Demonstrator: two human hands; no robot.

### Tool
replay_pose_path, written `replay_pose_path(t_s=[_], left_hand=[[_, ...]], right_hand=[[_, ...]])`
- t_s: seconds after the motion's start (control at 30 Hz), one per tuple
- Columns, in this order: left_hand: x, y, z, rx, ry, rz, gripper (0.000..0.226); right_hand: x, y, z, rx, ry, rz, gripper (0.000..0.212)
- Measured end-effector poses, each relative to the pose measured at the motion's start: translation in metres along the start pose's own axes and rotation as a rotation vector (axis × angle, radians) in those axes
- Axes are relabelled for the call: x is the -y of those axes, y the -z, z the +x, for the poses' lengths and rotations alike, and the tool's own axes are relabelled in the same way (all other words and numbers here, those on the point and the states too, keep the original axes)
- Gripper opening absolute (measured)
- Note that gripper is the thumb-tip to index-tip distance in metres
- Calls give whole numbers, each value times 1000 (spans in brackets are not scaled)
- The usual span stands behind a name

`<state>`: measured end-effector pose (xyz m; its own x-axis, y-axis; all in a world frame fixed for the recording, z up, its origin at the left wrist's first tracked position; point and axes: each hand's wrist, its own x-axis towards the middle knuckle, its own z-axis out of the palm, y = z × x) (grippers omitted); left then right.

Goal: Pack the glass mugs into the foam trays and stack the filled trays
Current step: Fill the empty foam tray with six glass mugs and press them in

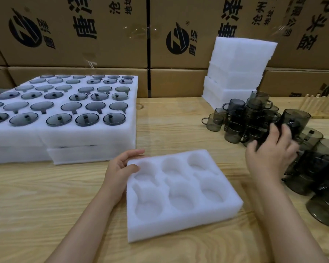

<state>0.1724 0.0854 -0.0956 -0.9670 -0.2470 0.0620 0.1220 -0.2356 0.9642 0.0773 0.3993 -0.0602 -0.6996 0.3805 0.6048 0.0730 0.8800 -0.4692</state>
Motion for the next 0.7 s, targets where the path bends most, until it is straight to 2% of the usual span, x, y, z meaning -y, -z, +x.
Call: replay_pose_path(t_s=[0.07,0.13,0.3,0.37,0.6,0.7], left_hand=[[0,0,0,1,6,-7,44],[1,1,1,2,11,-6,45],[1,1,2,3,20,-9,45],[0,1,3,3,18,-10,44],[1,2,3,7,17,-6,43],[1,2,2,4,14,-6,43]], right_hand=[[4,10,27,-48,17,-55,60],[5,17,55,-23,-41,-139,62],[-5,15,99,251,-120,-421,57],[-10,13,107,292,-133,-485,53],[-13,18,113,279,-103,-394,39],[-7,30,105,157,-46,-302,36]])
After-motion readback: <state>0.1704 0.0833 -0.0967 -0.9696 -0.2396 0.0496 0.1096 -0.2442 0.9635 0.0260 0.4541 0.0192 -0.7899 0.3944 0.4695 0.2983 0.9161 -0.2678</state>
